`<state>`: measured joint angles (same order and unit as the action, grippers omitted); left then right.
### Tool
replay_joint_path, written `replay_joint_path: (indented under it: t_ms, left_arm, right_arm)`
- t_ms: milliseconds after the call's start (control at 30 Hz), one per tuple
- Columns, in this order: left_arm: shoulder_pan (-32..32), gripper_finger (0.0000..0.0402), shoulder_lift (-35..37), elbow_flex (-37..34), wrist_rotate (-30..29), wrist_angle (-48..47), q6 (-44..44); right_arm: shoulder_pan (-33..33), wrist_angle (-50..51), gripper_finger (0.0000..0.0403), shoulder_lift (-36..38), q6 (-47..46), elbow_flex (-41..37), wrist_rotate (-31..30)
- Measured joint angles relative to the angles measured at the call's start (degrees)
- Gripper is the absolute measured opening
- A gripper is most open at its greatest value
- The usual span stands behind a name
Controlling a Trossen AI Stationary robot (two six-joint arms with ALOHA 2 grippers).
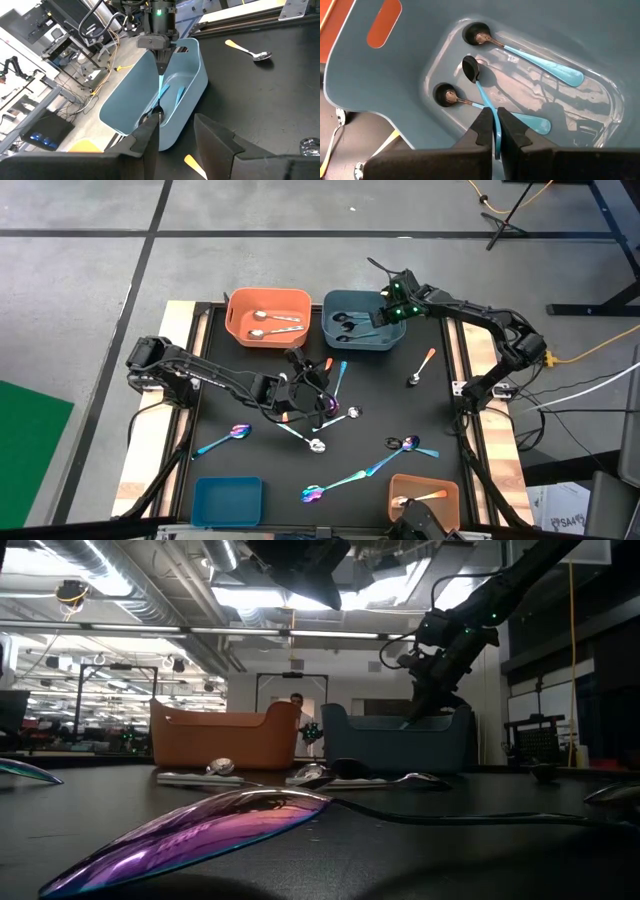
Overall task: Sort silverware by color (type)
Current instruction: Put the blue spoon into the top blue bin
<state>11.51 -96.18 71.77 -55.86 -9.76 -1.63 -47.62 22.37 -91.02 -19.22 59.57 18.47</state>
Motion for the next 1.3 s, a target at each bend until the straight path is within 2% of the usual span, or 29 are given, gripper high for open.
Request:
replay_joint_path:
  t_ms: [700, 800, 1067, 1300]
  left_arm:
    - [0.0, 0.0118, 0.0, 0.0, 0.0, 0.0, 1.7]
    - [0.0, 0.0118, 0.0, 0.0, 0.0, 0.0, 2.3]
    - [0.0, 0.0118, 0.0, 0.0, 0.0, 0.0, 3.0]
    - [0.0, 0.0118, 0.0, 0.0, 0.0, -0.2, 4.7]
  right_arm:
    - [0.0, 0.0, 0.001, 0.0, 0.0, 0.0, 0.0]
    - [0.0, 0.0, 0.0025, 0.0, 0.0, 0.0, 0.0]
    - [0.0, 0.0, 0.01, 0.0, 0.0, 0.0, 0.0]
    - [0.0, 0.0, 0.0117, 0.0, 0.0, 0.0, 0.0]
